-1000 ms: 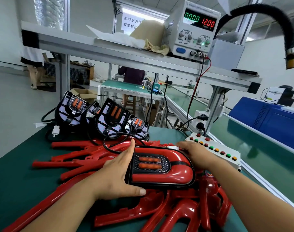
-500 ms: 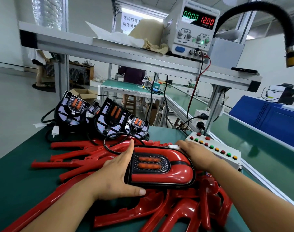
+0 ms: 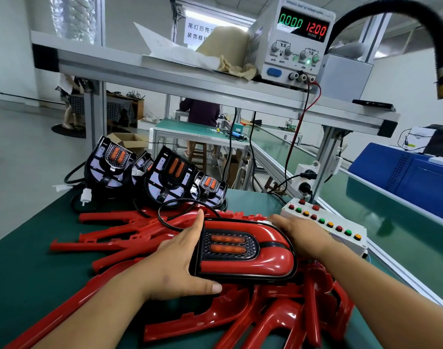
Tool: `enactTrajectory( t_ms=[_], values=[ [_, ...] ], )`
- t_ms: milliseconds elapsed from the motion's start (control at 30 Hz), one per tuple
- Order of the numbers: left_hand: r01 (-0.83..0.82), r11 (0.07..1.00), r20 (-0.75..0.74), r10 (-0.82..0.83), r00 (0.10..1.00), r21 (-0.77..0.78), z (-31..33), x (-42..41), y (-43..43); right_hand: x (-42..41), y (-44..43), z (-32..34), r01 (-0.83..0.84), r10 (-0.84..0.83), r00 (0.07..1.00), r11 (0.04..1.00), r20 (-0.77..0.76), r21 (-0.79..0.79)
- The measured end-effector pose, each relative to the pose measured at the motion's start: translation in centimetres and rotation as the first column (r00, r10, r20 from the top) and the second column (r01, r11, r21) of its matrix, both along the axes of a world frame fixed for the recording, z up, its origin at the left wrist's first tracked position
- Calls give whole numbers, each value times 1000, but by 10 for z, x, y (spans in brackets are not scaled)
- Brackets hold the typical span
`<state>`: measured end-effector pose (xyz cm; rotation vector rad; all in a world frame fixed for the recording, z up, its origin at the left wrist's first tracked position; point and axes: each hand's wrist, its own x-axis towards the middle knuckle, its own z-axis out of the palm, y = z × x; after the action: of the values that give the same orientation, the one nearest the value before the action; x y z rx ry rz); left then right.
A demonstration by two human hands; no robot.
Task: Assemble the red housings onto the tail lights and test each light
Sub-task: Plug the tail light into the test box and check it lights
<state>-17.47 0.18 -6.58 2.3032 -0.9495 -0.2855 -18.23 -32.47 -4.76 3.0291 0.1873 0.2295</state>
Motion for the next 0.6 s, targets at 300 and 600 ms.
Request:
enactTrajectory(
  t_ms=[300,600],
  values=[
    [1,1000,16,-1,1000,17,-1,0,-2,-4,6,11,-73,30,990,946,137,317],
    [7,1000,11,-7,1000,5,-1,-1,-1,-8,36,28,-13,-175,980,409,93,912]
  ],
)
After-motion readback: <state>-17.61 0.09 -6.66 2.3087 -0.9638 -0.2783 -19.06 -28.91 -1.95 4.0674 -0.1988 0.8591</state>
